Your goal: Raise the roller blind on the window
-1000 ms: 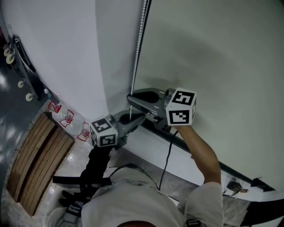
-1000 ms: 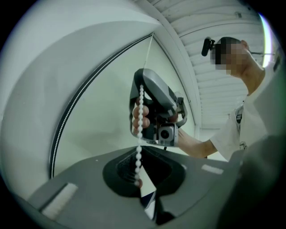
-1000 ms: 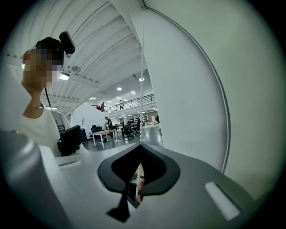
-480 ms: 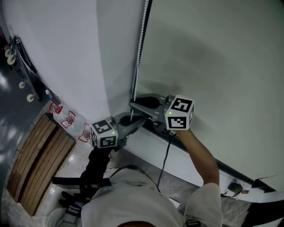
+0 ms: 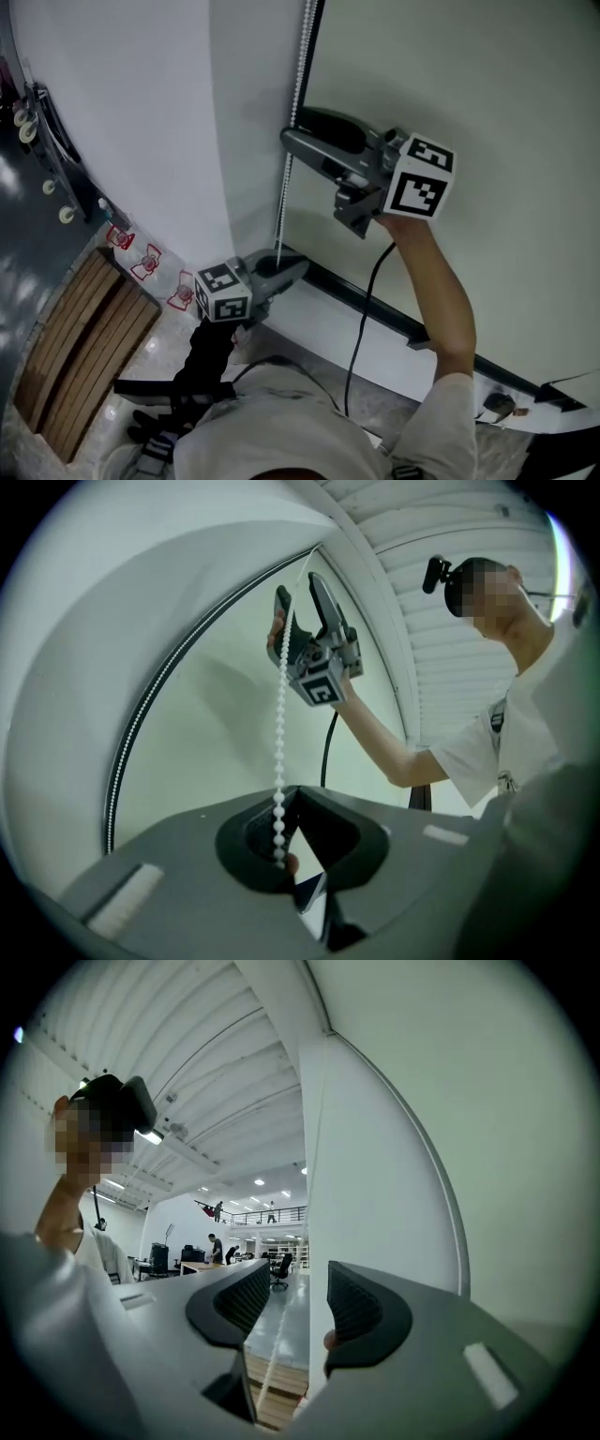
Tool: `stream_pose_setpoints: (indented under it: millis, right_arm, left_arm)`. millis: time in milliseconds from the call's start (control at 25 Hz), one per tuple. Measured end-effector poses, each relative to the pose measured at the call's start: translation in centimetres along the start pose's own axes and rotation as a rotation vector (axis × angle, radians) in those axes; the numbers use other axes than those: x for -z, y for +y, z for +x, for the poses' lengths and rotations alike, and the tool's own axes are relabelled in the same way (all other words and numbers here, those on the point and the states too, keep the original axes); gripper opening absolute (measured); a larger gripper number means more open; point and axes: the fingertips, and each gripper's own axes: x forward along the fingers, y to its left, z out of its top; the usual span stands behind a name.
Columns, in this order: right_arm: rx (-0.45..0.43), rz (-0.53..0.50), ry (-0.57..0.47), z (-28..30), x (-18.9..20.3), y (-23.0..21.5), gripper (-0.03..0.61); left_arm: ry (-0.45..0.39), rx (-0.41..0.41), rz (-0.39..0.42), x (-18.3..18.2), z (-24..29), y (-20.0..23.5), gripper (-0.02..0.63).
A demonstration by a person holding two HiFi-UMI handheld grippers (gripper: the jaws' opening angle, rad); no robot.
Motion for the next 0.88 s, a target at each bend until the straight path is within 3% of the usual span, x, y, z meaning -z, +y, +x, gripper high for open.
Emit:
stream_pose_setpoints:
  millis: [200, 400, 720, 880]
  right_arm:
    - [0.004, -0.097, -0.059, 0.7, -5.4, 0.4, 0.172]
    - [-0.007, -0.145, -0.057, 1.7, -9.8, -0.1, 0.141]
    - [0.016, -0.135, -0.078, 1.7, -9.9, -0.3, 0.014]
    - [0.017, -0.089, -0.08, 1.6, -9.9, -0.4, 0.008]
  left_arm:
    - [0.002, 0.005, 0.006, 1.6, -0.8, -0.1, -0.002]
    - [0.002, 0.005, 0.005, 0.7, -0.3, -0.1, -0.002]
    - [0.001, 0.005, 0.005, 0.8, -0.3, -0.2, -0.002]
    - [0.003, 0.007, 0.004, 0.8, -0.2, -0.2, -0.002]
